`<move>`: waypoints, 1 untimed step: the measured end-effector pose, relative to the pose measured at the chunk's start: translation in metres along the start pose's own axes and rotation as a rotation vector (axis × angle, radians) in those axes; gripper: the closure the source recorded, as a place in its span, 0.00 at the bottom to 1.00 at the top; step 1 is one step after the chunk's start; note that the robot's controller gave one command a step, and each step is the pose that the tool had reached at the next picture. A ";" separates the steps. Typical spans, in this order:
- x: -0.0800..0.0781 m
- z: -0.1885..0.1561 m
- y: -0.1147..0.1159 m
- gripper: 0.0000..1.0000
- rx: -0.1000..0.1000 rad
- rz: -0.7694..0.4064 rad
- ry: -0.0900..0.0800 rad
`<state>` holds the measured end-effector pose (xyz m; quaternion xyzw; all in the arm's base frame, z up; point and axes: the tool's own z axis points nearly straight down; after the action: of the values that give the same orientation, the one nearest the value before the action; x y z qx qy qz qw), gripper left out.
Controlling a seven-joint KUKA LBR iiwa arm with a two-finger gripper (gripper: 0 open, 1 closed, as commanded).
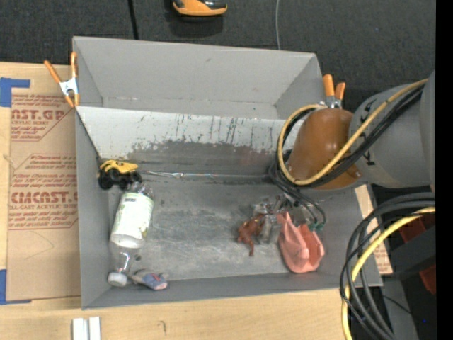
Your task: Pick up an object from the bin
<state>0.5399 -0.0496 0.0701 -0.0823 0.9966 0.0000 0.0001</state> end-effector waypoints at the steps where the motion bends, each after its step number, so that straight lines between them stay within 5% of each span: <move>1: 0.000 0.000 0.000 1.00 0.000 0.000 0.000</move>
Offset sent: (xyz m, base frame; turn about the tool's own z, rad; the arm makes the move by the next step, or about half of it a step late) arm -0.0376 0.0020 0.1283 0.0027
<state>0.5399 -0.0495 0.0700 -0.0824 0.9966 0.0000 0.0002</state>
